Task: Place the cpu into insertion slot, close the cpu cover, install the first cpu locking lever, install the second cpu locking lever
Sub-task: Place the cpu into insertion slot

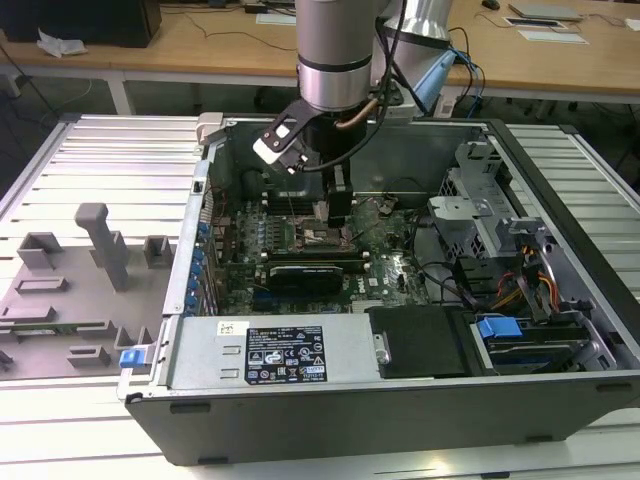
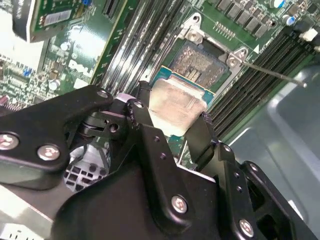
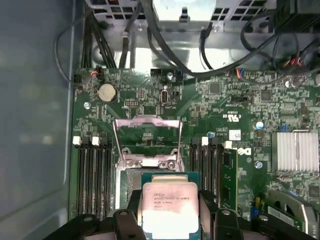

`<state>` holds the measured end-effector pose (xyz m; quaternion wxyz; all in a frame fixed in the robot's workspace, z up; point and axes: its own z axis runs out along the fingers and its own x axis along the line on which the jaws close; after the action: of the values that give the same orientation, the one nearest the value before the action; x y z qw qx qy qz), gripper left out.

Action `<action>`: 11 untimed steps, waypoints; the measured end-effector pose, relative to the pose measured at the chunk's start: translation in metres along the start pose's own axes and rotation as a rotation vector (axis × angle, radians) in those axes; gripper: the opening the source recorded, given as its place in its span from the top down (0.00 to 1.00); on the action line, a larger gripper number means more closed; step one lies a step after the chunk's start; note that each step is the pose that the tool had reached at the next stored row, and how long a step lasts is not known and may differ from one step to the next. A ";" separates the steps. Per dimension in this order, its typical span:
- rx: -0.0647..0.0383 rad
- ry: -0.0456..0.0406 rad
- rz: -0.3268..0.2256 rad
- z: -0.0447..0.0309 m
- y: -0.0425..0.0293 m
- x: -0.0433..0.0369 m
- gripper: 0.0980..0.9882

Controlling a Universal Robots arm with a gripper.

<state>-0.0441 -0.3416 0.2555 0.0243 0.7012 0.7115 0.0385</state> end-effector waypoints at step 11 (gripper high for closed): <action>0.002 -0.0014 0.016 0.0274 -0.0067 0.0010 0.51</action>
<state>-0.0484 -0.3400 0.2276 0.0238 0.7071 0.7058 0.0374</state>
